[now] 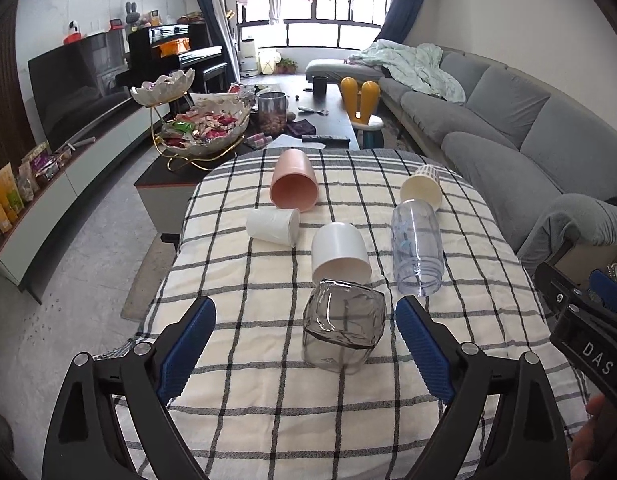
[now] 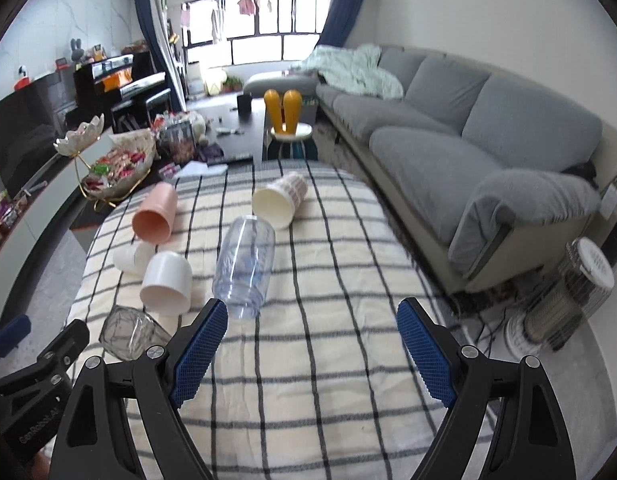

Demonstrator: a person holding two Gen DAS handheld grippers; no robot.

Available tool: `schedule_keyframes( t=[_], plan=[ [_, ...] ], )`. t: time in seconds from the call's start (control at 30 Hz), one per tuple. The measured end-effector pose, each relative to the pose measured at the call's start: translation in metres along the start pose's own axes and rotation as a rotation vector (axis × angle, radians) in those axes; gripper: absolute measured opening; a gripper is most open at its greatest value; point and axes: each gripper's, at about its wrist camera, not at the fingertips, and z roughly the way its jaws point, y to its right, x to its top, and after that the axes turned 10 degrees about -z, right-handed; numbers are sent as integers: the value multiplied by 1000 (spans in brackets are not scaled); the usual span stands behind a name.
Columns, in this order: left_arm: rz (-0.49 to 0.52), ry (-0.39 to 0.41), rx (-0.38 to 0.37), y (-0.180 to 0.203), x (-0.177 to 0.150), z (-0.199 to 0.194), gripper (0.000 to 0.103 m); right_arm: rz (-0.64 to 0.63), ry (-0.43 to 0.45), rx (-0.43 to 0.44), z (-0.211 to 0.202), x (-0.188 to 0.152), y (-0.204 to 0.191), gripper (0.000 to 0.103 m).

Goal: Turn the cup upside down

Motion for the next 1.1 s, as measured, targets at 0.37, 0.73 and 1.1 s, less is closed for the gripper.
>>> schedule_keyframes(
  t=[0.37, 0.73, 1.1],
  plan=[
    [-1, 13, 45, -5, 2, -9, 94, -1, 60, -51, -13, 3, -4, 88],
    [-29, 76, 68, -16, 2, -19, 100, -26, 152, -37, -31, 4, -15, 91],
    [-49, 125, 78, -20, 1, -26, 103, -32, 169, -20, -35, 2, -19, 93]
  ],
)
